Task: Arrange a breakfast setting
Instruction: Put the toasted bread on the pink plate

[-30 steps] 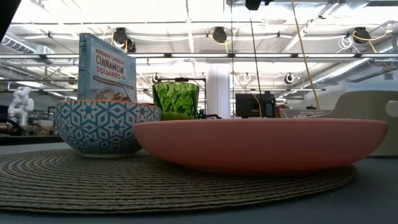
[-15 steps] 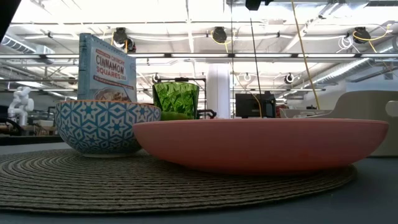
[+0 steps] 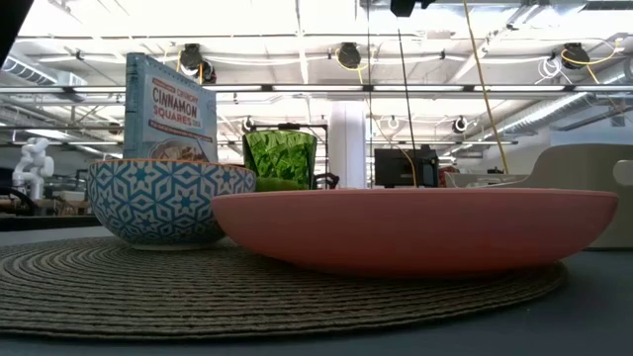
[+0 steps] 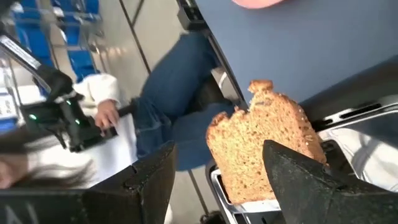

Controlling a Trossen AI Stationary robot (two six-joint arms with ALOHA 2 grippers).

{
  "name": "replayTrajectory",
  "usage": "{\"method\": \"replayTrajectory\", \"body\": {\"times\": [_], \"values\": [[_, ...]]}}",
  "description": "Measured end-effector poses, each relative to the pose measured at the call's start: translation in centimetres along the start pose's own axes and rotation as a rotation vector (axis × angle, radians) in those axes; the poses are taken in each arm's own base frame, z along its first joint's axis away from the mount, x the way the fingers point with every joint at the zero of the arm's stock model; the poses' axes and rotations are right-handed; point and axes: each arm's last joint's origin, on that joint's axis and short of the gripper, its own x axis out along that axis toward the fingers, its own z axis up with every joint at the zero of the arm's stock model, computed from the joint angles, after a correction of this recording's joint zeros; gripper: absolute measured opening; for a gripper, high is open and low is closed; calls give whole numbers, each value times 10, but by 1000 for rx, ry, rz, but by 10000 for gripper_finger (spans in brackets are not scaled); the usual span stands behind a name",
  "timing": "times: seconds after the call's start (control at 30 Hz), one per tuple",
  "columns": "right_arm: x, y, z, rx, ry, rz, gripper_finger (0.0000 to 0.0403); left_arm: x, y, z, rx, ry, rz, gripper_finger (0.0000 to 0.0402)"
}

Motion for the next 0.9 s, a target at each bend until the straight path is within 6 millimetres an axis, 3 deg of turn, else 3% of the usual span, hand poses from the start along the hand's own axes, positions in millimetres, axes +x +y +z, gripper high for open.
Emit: {"method": "replayTrajectory", "body": {"times": [0.17,0.43,0.9], "values": [[-6,-4,-5,-18,-3,-15,234,0,0,0,0,0,0,392],[-6,-21,-19,56,97,-198,233,0,0,0,-21,0,0,392],[19,-17,-24,19,117,-304,233,0,0,0,-51,0,0,392]]}}
